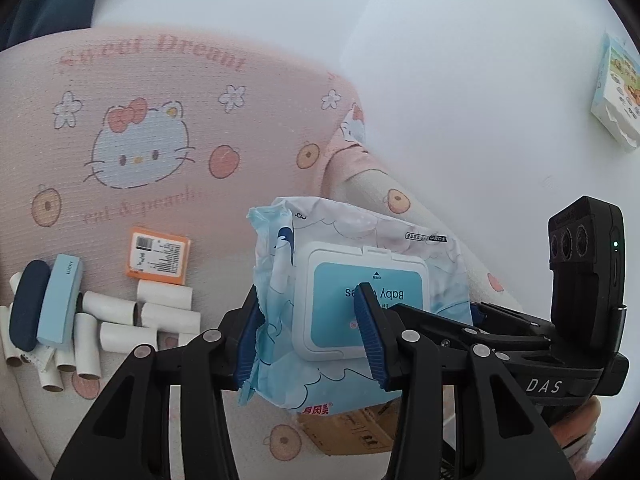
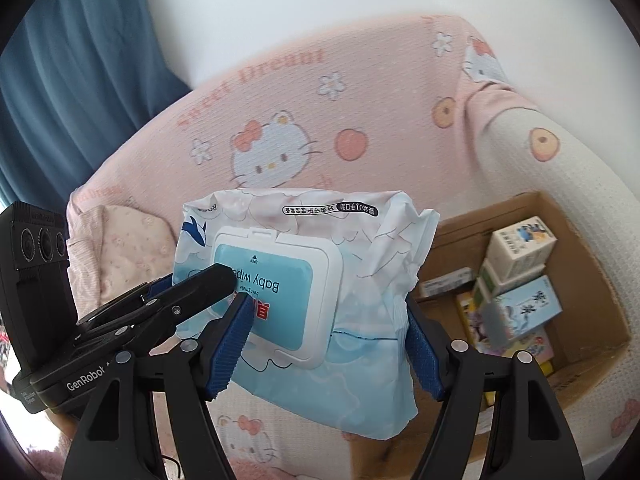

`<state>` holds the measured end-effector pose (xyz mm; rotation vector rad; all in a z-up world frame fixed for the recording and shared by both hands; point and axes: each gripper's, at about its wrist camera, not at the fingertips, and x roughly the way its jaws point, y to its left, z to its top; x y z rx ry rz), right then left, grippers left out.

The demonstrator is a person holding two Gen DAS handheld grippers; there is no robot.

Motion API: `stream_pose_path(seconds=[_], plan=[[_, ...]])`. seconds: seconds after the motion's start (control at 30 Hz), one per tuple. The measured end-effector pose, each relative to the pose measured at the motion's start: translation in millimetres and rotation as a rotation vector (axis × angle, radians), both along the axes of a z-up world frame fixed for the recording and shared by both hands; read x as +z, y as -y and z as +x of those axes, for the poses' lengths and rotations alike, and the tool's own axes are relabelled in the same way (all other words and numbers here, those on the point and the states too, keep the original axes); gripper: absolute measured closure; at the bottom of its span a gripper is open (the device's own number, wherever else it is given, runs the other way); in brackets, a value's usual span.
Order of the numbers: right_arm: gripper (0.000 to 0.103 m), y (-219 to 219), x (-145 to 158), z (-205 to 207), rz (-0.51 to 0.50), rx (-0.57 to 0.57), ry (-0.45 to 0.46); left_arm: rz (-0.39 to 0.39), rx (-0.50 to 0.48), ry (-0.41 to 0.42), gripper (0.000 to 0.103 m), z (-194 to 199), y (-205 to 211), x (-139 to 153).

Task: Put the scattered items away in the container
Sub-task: 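Lift the baby wipes pack with both grippers and carry it over the carton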

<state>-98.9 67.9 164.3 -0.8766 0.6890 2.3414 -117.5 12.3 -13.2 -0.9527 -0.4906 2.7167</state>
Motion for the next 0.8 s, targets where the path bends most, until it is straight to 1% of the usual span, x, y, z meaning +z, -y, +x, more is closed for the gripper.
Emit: stream_pose_path(seconds=[0.23,0.37,0.53,0.7,0.8], plan=[[0.031,-47,0,32,-0.045,-0.069,0.048,0.025,-0.072,0.052,0.054,-42,-40,-7],[0.031,-68,-1,47,-0.066,-0.099,0.093,0.052,-0.113,0.106,0.054,-64,-61,-14],[0.031,-93,-4,67,-0.123,-0.130,0.153,0.054,-0.159,0.178,0.054,-90,-87,-19],[0.031,-114,-6,81,-0.157,-0.165,0.205,0.101,-0.177,0.244,0.054,-112,-104,-27],[0.031,-123,-9,84,-0.168,-0.178,0.264,0.121,-0.179,0.277,0.054,-123,-113,-35]])
